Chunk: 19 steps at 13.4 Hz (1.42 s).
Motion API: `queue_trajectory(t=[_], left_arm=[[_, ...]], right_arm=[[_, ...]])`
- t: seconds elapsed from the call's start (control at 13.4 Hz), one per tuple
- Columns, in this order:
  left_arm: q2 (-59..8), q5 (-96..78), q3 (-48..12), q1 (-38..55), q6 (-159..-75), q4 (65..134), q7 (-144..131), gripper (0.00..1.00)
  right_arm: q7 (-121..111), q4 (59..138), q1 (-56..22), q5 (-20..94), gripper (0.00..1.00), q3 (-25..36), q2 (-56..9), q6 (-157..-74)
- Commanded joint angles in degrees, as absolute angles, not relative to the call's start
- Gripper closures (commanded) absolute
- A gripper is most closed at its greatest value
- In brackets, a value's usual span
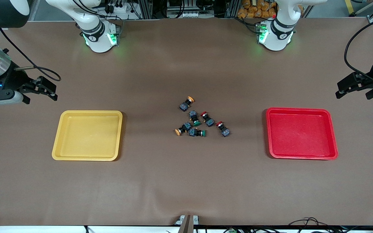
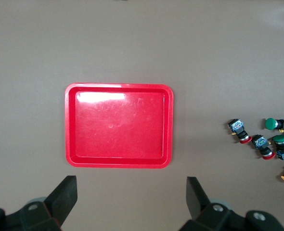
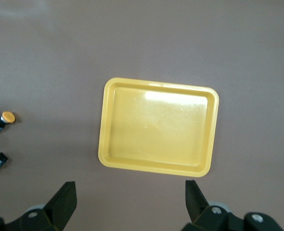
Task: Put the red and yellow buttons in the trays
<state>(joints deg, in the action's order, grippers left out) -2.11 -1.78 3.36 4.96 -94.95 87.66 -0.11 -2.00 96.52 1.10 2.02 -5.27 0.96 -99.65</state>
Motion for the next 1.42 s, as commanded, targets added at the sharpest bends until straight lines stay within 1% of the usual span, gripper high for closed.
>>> queue_trajectory(t=[0.0, 0.07, 0.45, 0.97, 1.12, 1.34], left_arm=[[-2.90, -2.12, 3.52, 5.19, -94.57, 86.04, -0.18, 0.00], [-2.90, -1.50, 3.52, 5.62, -94.66, 85.96, -0.35, 0.00], [-2.99, -1.41, 3.43, 5.36, -94.66, 86.22, 0.44, 0.00], [-6.32, -1.32, 3.43, 5.36, -95.62, 88.68, -0.52, 0.00], [-6.50, -1.41, 3.43, 5.54, -97.02, 90.87, -1.83, 0.00], [-6.50, -1.41, 2.73, 5.80, -101.41, 94.82, -4.74, 0.00]], right_arm=[[-5.08, 94.66, 0.53, 1.76, 0.00, -3.69, 0.53, -96.61], [-5.53, 94.57, 0.53, 1.84, 0.00, -2.82, 0.61, -95.98], [-5.54, 94.48, 0.53, 1.93, 0.00, -2.64, 0.62, -95.19], [-5.27, 94.66, 0.53, 2.02, 0.00, -2.64, 0.53, -94.22], [-5.27, 94.83, 0.61, 2.02, 0.00, -2.64, 0.44, -94.31], [-5.36, 94.92, 0.62, 2.02, 0.00, -2.64, 0.44, -94.22]])
